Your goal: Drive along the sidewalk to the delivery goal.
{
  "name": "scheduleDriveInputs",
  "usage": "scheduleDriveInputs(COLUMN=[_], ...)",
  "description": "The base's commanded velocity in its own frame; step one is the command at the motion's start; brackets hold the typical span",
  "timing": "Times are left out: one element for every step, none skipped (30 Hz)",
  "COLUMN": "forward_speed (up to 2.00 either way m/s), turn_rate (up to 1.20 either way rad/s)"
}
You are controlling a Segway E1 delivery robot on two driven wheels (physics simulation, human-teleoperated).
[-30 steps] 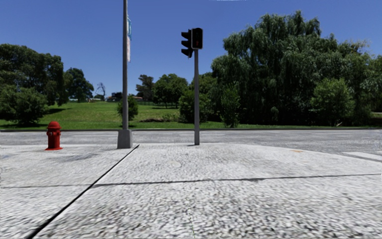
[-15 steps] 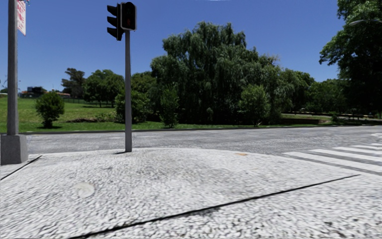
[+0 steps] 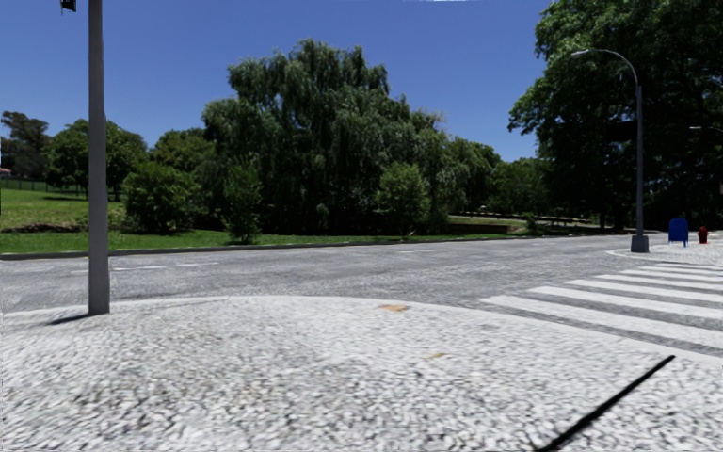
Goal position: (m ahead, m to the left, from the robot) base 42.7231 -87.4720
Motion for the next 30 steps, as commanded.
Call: scheduleDriveInputs(forward_speed=[2.0,2.0,2.0,2.0,2.0,2.0,2.0,2.0,2.0,2.0,2.0,2.0,2.0,2.0,2.0,2.0,2.0,2.0,2.0,2.0,2.0,2.0,2.0,2.0,2.0,2.0,2.0,2.0,2.0,2.0], turn_rate=[-0.61,-0.61,-0.62,-0.65,-0.65,-0.66,-0.66,-0.66,-0.66,-0.66,-0.66,-0.66,-0.66,-0.66,-0.66,-0.66,-0.66,-0.66,-0.66,-0.66,-0.66,-0.66,-0.66,-0.66,-0.66,-0.66,-0.66,-0.66,-0.66,-0.66])
